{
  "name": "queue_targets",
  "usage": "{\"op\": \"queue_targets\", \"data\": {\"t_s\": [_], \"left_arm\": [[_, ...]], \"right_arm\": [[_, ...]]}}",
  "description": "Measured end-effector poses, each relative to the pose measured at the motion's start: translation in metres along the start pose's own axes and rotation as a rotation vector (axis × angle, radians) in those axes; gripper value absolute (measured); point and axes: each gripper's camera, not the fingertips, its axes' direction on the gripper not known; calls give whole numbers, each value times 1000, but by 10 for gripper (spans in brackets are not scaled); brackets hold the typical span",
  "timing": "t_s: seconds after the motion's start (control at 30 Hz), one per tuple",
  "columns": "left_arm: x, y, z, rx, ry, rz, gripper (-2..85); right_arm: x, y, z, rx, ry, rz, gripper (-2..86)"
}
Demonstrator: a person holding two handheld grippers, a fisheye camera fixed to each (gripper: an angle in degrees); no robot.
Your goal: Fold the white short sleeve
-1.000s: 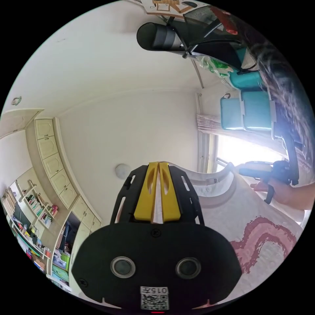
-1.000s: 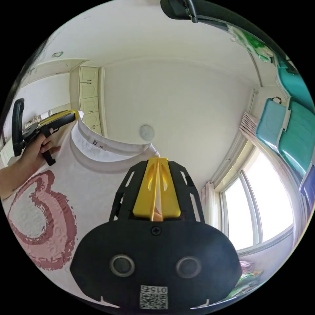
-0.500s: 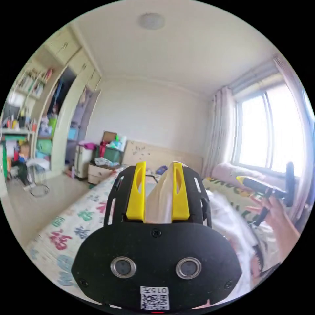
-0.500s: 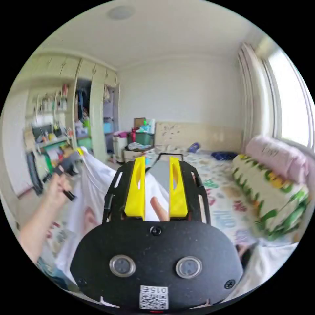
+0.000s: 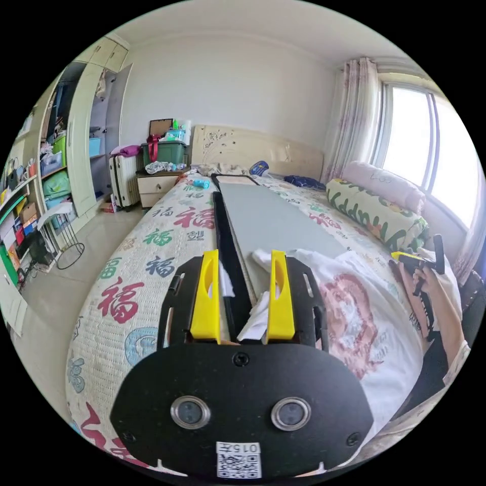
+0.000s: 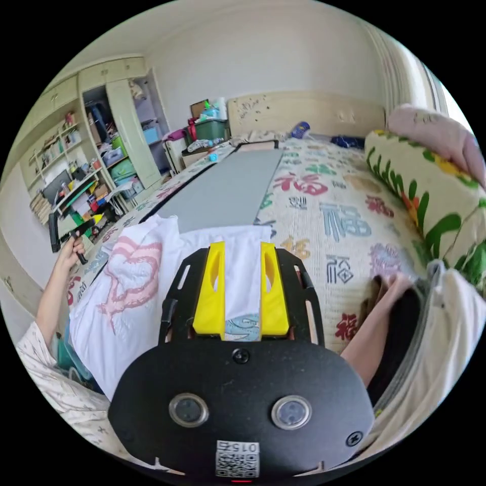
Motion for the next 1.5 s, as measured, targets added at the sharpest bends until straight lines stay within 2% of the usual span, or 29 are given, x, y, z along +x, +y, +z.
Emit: {"op": "queue_targets", "data": {"t_s": [0.07, 0.2, 0.3, 0.37, 0.43, 0.5, 0.57, 0.63, 0.7, 0.77, 0.87, 0.97, 1.03, 1.1, 1.13, 1.27, 1.37, 1.5], "left_arm": [[0, 50, 32, -77, -35, 27, 139], [25, 114, 84, -263, 8, 131, 156], [48, 156, 96, -252, 153, 129, 176], [49, 189, 89, -221, 356, 77, 180], [49, 215, 79, -187, 395, 55, 174], [65, 239, 77, -215, 330, 99, 153], [103, 268, 93, -353, 261, 214, 88], [126, 285, 93, -388, 214, 291, 21], [122, 291, 73, -312, 124, 232, 11], [81, 302, 16, -62, -53, 0, 3], [19, 341, -40, 179, -236, -317, -5], [-9, 384, -33, 157, -323, -381, -7], [-11, 422, -14, 116, -354, -351, -7], [-26, 429, -5, 12, -247, -370, -7], [-25, 439, -14, 19, -185, -358, -7], [2, 477, -45, 33, -175, -345, -7], [26, 493, -59, 4, -170, -307, -7], [52, 512, -80, -9, -169, -276, -7]], "right_arm": [[42, -1, 24, -39, -52, 110, 109], [76, -11, 54, -81, -121, 196, 110], [90, -27, 61, -128, -152, 249, 104], [100, -34, 53, -112, -174, 291, 86], [105, -35, 46, -97, -172, 316, 70], [99, -37, 39, -85, -119, 309, 66], [82, -44, 31, -99, -42, 259, 74], [70, -48, 24, -114, 1, 226, 78], [63, -49, 15, -117, 21, 214, 79], [56, -47, 1, -116, 29, 214, 78], [43, -42, -17, -119, 53, 208, 77], [23, -36, -39, -121, 98, 184, 90], [16, -30, -58, -100, 123, 203, 117], [11, -26, -77, -81, 112, 225, 143], [8, -27, -89, -71, 119, 243, 152], [-17, -32, -122, -20, 116, 260, 157], [-35, -31, -125, -84, 49, 267, 153], [-60, -17, -136, -176, 97, 263, 123]]}}
